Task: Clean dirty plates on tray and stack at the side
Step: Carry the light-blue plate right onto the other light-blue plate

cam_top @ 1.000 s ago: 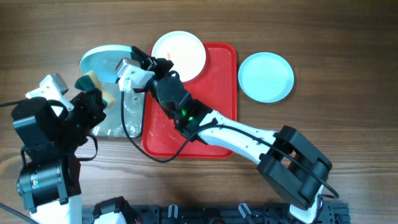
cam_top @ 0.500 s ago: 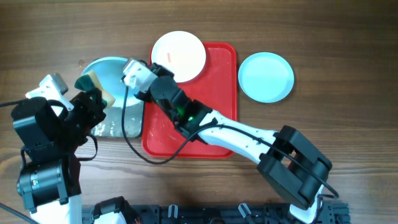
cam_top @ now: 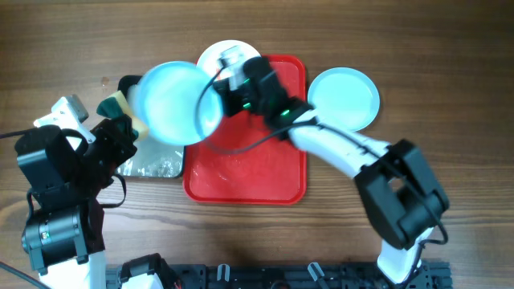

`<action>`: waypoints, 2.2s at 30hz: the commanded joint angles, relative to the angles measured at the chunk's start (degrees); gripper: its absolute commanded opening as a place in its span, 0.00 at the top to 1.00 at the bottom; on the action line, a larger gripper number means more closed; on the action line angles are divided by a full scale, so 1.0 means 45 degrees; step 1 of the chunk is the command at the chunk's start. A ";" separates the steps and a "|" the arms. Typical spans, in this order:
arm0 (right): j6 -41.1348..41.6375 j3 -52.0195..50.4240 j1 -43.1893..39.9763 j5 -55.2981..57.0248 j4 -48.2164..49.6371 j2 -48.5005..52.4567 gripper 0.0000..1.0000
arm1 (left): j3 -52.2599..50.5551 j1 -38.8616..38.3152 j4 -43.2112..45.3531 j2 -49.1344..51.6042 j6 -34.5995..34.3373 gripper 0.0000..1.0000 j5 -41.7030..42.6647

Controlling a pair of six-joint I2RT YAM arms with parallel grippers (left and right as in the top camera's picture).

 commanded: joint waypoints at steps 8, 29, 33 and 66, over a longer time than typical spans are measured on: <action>0.0835 0.0107 -0.4886 -0.2050 -0.3759 -0.1773 0.96 | -0.0029 -0.0053 0.0117 -0.0058 0.0253 0.96 0.0248; -0.1739 0.0044 -0.8850 0.4036 -0.8782 -0.1807 0.95 | -0.0029 -0.0053 0.0112 0.0612 0.0253 0.96 0.0253; -0.1768 0.0044 -0.8845 0.4556 -0.8913 -0.1807 0.95 | -0.0029 -0.0053 0.0112 0.0695 0.0253 0.96 0.0253; -0.3293 0.1141 -0.7422 -0.2633 -0.8306 -0.1112 0.52 | -0.0029 -0.0053 -0.0185 0.0695 0.0588 0.96 0.0248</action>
